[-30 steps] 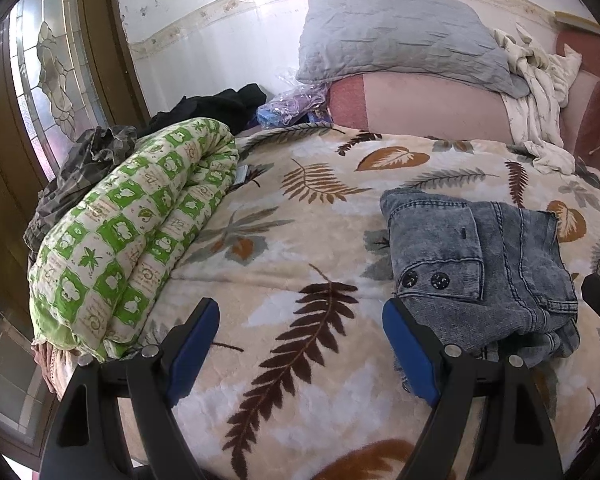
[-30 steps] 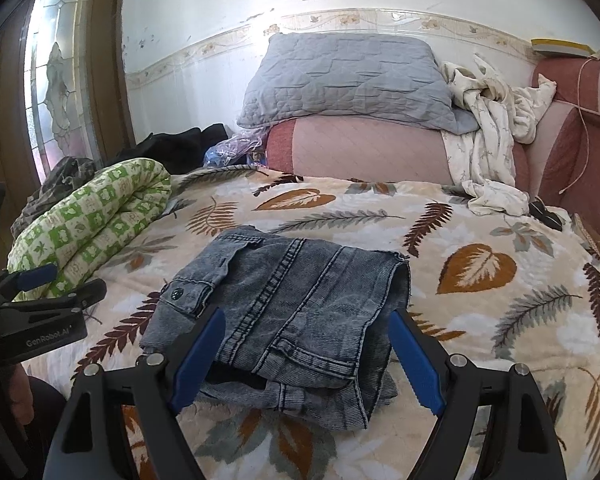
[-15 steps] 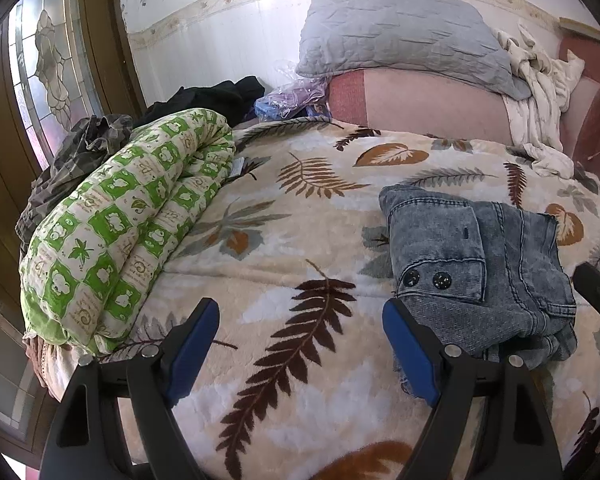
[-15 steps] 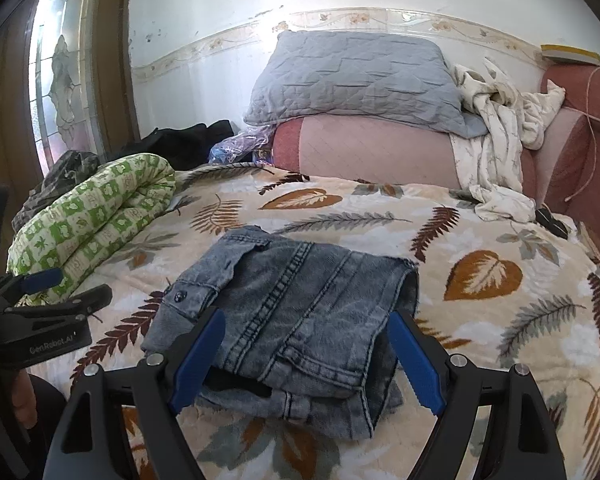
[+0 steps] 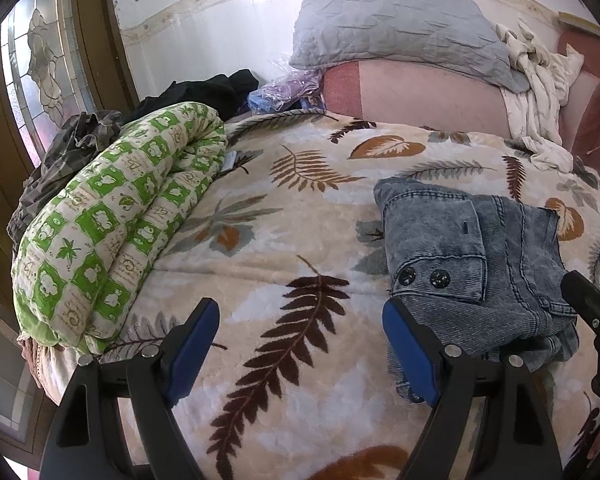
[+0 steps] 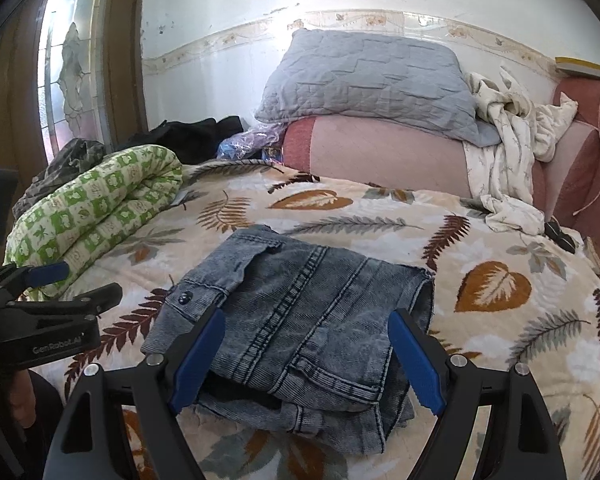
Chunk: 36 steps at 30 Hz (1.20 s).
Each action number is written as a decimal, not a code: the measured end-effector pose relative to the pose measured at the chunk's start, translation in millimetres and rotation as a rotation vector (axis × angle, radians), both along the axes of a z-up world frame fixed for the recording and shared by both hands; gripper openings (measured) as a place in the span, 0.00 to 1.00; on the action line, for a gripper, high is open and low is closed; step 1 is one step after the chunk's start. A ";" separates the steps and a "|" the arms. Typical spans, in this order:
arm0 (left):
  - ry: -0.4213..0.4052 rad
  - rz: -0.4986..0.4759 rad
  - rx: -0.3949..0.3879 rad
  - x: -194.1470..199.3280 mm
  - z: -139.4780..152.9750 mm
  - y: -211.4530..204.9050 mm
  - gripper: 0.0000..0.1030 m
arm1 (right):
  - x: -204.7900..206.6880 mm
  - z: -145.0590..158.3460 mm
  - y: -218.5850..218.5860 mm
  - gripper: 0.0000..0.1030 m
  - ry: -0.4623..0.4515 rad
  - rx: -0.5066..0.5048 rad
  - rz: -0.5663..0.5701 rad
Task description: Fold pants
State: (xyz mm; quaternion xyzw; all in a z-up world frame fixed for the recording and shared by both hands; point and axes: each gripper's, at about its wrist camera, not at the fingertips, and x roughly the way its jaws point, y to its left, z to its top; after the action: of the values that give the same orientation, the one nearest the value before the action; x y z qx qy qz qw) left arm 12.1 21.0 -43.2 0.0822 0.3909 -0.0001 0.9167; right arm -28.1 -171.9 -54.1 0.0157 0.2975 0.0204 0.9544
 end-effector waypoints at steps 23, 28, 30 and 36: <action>-0.024 -0.032 0.031 -8.4 13.5 -18.6 0.82 | -5.4 2.4 -19.3 0.84 -0.001 0.047 -0.041; -0.022 -0.046 0.028 -9.4 14.0 -20.7 0.82 | -5.4 1.4 -19.0 0.84 0.002 0.046 -0.042; -0.023 -0.047 0.032 -9.3 13.9 -21.5 0.82 | -5.4 1.3 -19.1 0.84 0.002 0.043 -0.042; -0.017 -0.044 0.031 -8.2 12.7 -20.9 0.82 | -5.3 -0.7 -16.6 0.84 0.003 0.031 -0.042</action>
State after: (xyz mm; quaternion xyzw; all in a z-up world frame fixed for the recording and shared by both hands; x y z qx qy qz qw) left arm 3.9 0.1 -30.6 0.1053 0.3810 -0.0136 0.9185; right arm -33.3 -188.5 -54.9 0.0368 0.2982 0.0050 0.9538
